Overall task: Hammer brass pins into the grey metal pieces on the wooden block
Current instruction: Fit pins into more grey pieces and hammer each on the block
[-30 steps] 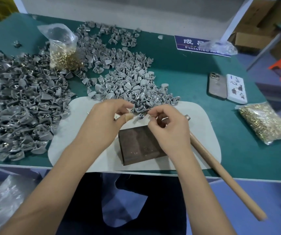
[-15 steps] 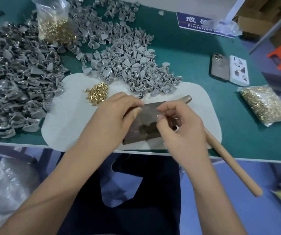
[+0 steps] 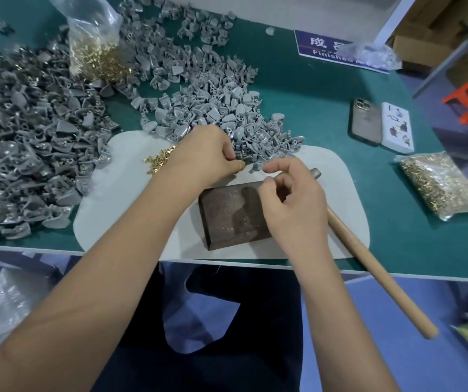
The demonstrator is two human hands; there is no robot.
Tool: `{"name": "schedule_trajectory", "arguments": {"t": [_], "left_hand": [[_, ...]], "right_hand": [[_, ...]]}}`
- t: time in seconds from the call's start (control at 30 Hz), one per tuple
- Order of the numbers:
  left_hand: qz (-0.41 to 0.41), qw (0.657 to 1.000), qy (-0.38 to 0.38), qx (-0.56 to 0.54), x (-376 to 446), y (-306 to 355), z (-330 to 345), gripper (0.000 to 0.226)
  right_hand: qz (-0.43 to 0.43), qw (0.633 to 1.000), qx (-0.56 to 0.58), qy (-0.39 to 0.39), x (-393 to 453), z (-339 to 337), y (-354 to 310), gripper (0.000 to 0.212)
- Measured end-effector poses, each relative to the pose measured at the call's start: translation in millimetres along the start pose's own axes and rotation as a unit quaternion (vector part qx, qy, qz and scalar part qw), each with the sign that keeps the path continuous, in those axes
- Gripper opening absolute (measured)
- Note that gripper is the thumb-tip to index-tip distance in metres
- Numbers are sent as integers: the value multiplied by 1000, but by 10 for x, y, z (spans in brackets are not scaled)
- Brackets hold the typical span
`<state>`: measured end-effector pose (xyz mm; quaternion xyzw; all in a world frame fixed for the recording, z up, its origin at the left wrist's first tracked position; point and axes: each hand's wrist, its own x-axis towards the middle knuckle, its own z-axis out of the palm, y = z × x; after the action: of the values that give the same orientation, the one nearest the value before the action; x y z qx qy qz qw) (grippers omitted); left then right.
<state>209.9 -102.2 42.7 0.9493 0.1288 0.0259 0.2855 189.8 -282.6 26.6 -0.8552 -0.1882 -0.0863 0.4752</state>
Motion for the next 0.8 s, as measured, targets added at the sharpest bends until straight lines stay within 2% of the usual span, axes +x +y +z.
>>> {"name": "schedule_trajectory", "arguments": {"t": [0.07, 0.2, 0.27, 0.37, 0.43, 0.5, 0.57, 0.63, 0.7, 0.8], "left_hand": [[2, 1000, -6, -13, 0, -17, -2, 13], [39, 997, -65, -10, -59, -30, -41, 5], [43, 996, -66, -37, -131, -20, -87, 22], [62, 982, -28, -178, -361, -15, -190, 37], [84, 947, -26, -308, -560, -34, -230, 37], [78, 901, -56, -422, -742, -43, -224, 32], [51, 858, -78, -504, -865, -56, -164, 28], [25, 830, -70, -552, -930, -68, -100, 24], [20, 837, -35, -546, -967, -85, -55, 19], [53, 902, 41, -427, -1022, -135, -20, 15]], "right_hand": [[-7, 1000, -6, 3, -9, 8, -5, 16], [-13, 1000, -24, 9, -22, 5, -14, 16], [-2, 1000, -14, 2, -28, 1, -26, 16], [6, 1000, 23, -3, -22, -55, -51, 18], [9, 998, 55, -2, -5, -141, -57, 19], [27, 995, 91, -15, 14, -233, -59, 19], [47, 990, 130, -31, 12, -297, -67, 19], [56, 985, 158, -52, -10, -320, -87, 20], [59, 980, 174, -71, -48, -313, -121, 24], [63, 979, 174, -83, -88, -295, -197, 24]]}}
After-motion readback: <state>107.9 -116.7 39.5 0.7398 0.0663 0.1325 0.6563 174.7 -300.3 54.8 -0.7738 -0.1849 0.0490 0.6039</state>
